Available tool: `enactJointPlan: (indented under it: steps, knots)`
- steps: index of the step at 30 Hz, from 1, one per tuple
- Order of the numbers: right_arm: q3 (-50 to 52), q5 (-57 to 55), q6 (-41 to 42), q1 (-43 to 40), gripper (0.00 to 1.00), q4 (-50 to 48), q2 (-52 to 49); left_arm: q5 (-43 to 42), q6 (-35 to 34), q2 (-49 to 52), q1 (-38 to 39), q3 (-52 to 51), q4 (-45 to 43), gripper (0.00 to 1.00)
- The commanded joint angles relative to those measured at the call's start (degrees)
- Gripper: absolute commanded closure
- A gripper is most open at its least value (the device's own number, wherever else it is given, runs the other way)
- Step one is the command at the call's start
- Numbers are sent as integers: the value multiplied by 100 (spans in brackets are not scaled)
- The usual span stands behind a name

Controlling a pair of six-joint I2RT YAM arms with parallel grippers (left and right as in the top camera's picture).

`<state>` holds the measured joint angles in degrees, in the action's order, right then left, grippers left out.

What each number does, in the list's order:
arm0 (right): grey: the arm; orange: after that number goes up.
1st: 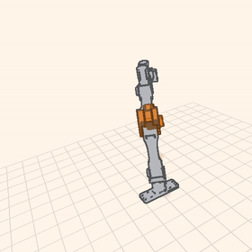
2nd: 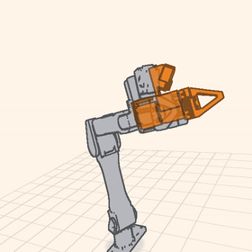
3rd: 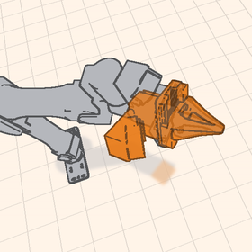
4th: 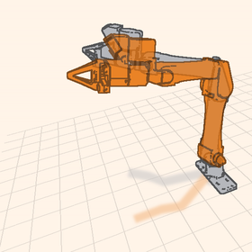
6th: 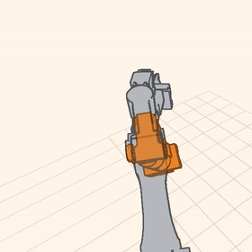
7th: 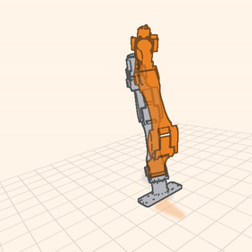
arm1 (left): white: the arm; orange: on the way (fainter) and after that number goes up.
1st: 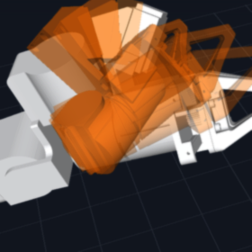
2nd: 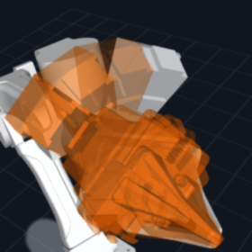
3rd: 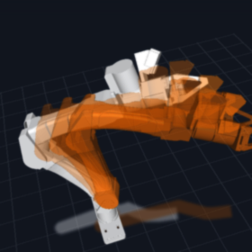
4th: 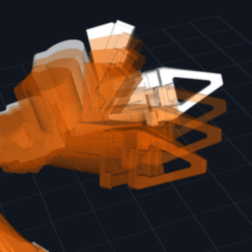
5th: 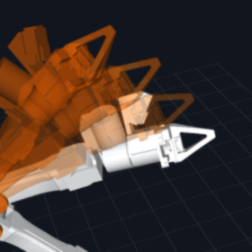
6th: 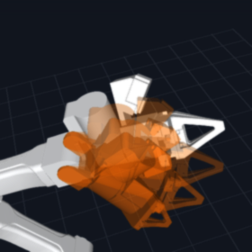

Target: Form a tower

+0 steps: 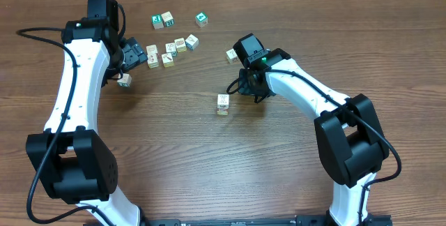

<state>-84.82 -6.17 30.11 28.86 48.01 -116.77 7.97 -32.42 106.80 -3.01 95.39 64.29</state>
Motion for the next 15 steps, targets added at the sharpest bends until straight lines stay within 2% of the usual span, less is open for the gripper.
enactJointPlan:
  steps: [1, 10, 15]
  knots:
    - [24, -22, 4, -7, 60, -17, -39, -9, 72, -94, 2, 74, -4, 0]
    - [24, -22, 7, -7, 37, -15, -39, -7, 72, -94, 2, 74, -4, 1]
    - [24, -20, 7, -7, 12, -17, -39, -7, 70, -94, 2, 74, -4, 0]
